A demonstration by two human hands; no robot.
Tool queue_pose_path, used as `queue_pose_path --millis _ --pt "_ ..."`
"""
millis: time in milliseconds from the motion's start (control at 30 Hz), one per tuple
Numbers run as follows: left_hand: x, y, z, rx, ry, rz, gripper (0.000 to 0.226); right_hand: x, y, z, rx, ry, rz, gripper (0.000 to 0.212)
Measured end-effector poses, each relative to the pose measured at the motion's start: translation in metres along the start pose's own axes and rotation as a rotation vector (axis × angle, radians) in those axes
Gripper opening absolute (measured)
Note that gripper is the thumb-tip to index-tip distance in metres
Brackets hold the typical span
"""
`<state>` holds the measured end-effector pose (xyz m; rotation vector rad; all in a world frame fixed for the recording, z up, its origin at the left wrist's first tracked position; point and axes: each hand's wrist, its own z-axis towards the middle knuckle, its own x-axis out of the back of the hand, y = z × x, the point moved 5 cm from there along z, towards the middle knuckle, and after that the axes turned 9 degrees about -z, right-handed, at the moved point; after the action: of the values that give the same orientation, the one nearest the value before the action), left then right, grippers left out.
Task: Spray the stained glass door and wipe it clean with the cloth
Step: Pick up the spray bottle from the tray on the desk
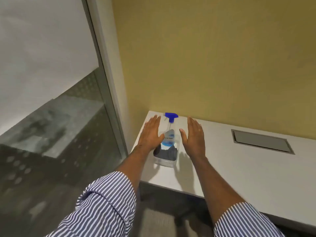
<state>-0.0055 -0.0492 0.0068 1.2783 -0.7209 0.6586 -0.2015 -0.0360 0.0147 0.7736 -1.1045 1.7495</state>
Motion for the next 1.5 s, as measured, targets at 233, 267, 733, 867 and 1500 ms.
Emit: queue_pose_path --millis 233,267,733,867,1500 --pt "-0.064 -0.026 0.050 0.255 -0.107 -0.155 0.079 -0.060 0.050 0.054 -0.215 -0.238 0.356 0.065" --pt "-0.072 -0.031 0.056 0.284 -0.117 -0.188 0.079 -0.070 0.054 0.062 -0.233 -0.270 0.402 0.066" --pt "-0.144 -0.072 0.119 0.526 -0.197 -0.555 0.081 -0.181 0.081 0.120 -0.314 -0.551 0.728 0.062" --pt "-0.150 -0.077 0.129 0.533 -0.187 -0.611 0.060 -0.192 0.076 0.133 -0.305 -0.543 0.801 0.048" --pt "-0.167 -0.094 0.143 0.537 -0.137 -0.628 0.046 -0.217 0.058 0.154 -0.313 -0.670 1.046 0.038"
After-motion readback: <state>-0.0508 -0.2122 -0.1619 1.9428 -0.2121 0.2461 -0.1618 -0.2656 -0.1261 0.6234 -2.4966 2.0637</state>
